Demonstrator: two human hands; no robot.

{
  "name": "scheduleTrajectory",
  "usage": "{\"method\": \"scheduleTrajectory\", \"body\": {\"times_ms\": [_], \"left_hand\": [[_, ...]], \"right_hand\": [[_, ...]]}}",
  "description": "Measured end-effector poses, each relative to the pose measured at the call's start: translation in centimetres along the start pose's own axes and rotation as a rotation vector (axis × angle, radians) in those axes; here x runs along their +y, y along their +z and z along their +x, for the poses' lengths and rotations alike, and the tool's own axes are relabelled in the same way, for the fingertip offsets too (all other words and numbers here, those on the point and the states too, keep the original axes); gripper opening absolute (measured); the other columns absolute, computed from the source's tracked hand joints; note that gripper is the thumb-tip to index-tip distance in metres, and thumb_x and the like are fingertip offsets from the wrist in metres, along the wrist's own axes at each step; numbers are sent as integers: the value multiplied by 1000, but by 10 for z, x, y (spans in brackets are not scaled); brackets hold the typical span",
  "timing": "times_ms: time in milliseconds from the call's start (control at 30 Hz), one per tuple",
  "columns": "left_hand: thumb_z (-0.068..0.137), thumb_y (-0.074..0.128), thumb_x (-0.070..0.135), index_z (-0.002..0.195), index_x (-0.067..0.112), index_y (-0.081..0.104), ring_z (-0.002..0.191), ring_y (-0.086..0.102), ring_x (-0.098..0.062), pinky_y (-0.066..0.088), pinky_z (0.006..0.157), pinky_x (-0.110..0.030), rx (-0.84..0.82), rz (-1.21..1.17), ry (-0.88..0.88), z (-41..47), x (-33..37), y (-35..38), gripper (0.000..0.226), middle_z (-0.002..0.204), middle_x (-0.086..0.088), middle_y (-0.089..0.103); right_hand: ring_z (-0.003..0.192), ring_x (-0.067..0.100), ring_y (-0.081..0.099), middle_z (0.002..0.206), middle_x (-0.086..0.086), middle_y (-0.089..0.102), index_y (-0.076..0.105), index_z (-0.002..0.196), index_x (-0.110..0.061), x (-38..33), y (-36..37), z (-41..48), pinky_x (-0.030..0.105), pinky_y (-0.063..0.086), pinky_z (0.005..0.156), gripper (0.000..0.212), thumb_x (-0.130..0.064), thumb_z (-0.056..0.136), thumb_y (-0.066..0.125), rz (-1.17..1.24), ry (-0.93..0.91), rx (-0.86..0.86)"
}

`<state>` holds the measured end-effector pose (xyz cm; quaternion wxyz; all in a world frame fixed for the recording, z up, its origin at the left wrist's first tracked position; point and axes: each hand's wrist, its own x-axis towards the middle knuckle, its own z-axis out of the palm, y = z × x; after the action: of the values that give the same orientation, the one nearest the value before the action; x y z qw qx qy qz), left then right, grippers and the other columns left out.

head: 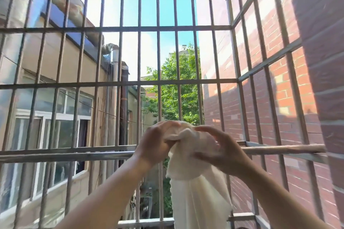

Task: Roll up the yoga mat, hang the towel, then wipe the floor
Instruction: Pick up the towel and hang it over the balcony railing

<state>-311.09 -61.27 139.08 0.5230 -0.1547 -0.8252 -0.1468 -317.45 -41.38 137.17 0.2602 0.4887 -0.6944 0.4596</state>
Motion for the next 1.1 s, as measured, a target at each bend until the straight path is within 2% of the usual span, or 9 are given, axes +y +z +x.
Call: {"method": "scheduleTrajectory", "body": {"times_ms": [133,300,400,567,667,767,833,967,1100], "left_hand": [[77,74,23,99,27,67,81,66,-10,54,65,-21,-48,13,-33,8,-9,5,23,94,5,71],[77,75,21,96,24,69,72,62,-3,40,55,-1,-39,16,-88,19,-22,-1,19,84,11,68],[78,74,20,99,25,68,79,60,-7,38,59,-4,2,60,-123,29,-32,-8,22,91,8,67],[80,71,17,97,23,69,76,56,-6,34,58,-3,34,103,-115,43,-43,-9,18,88,12,62],[80,71,16,96,22,69,77,57,-8,35,58,-5,47,102,-122,47,-52,-2,17,87,12,60],[79,71,16,95,23,69,79,58,-11,36,60,-12,47,107,-138,51,-64,7,18,88,10,63],[78,70,17,95,26,67,81,60,-13,39,62,-18,21,100,-171,50,-74,14,19,88,8,64],[80,70,27,108,33,60,90,60,-13,46,73,-23,-137,59,-223,34,-96,29,31,102,6,60],[77,63,55,116,38,57,102,54,-6,55,82,-30,-210,-51,-122,20,-107,33,43,115,12,49]], "right_hand": [[91,-6,57,99,-17,63,68,90,-36,20,6,3,14,44,78,39,-19,59,85,-118,-61,107],[74,-7,62,82,-16,68,72,87,-28,29,0,28,14,51,62,26,-18,65,82,-81,-17,142],[72,2,64,84,-9,70,73,85,-27,29,-5,52,29,55,63,23,-18,66,81,-100,-47,173],[69,8,60,78,-10,66,70,79,-34,32,-2,86,17,44,57,23,-18,67,81,-159,-59,223],[71,11,61,78,-7,66,71,81,-32,41,5,100,19,42,58,21,-18,67,80,-202,-66,227],[64,4,56,73,-10,63,73,83,-27,51,11,110,3,35,53,20,-17,68,79,-214,-57,224],[67,6,57,72,-11,62,73,85,-27,59,17,114,9,36,55,19,-20,69,79,-227,-23,206],[74,10,62,77,-8,67,72,86,-32,83,26,112,22,44,64,19,-23,69,78,-280,60,85],[73,4,60,71,-15,65,72,81,-32,101,27,113,15,45,67,15,-24,70,76,-305,121,-66]]}}
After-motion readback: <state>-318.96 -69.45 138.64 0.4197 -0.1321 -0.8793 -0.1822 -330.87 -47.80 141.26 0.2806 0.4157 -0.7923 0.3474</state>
